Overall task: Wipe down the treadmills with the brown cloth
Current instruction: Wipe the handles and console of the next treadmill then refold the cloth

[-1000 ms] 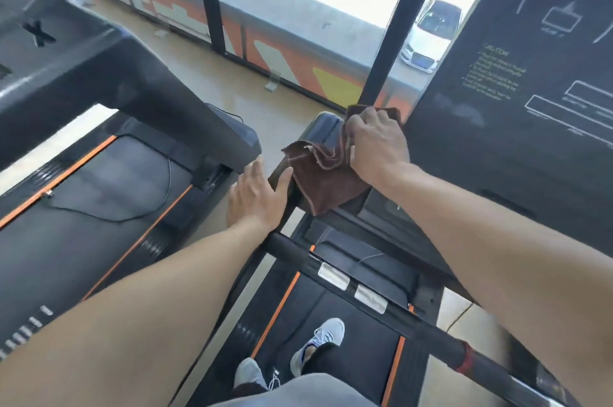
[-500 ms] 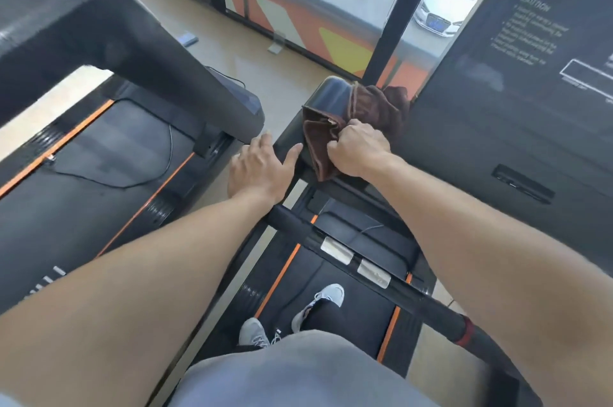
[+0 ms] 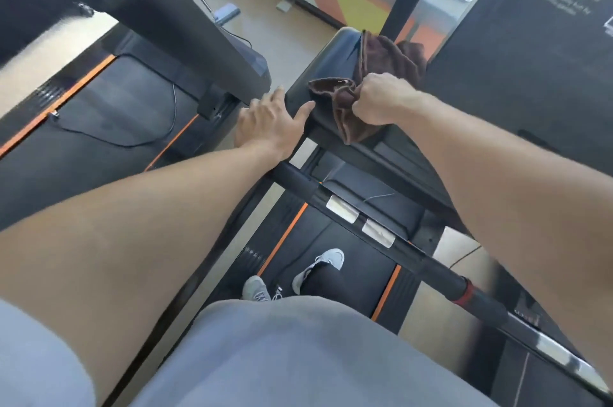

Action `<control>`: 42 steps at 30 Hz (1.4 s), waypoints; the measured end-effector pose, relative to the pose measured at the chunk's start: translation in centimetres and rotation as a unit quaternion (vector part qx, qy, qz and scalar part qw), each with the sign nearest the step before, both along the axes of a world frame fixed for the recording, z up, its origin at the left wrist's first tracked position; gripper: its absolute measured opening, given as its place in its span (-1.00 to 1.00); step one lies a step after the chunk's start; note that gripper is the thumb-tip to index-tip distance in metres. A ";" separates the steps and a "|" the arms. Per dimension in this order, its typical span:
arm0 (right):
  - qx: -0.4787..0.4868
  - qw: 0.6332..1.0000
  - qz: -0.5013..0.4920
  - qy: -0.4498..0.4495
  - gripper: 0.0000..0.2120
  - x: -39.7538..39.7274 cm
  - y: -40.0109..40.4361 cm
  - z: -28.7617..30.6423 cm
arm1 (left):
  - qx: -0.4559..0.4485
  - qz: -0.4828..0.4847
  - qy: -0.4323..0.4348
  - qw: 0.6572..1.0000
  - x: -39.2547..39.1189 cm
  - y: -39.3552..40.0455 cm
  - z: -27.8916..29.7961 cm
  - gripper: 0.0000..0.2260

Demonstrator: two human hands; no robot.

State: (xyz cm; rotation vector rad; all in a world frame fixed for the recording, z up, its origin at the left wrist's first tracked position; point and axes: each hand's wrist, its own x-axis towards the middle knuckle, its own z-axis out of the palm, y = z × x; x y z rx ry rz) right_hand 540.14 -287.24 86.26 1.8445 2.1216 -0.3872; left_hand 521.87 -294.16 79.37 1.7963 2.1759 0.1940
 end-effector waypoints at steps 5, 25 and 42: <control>0.038 0.997 0.031 -0.066 -0.63 -0.3 -0.8 -1.0 | -0.007 -0.010 0.001 1.000 0.0 0.1 0.0 -0.26; 0.071 0.996 0.044 -0.041 -0.93 -1.1 0.4 -1.3 | 0.010 -0.162 0.085 0.983 -0.2 0.4 -1.1 -0.14; 0.108 0.992 0.030 -0.050 -0.75 -0.4 0.9 -1.9 | 0.017 -0.156 0.072 0.985 -0.1 0.2 -1.1 -0.06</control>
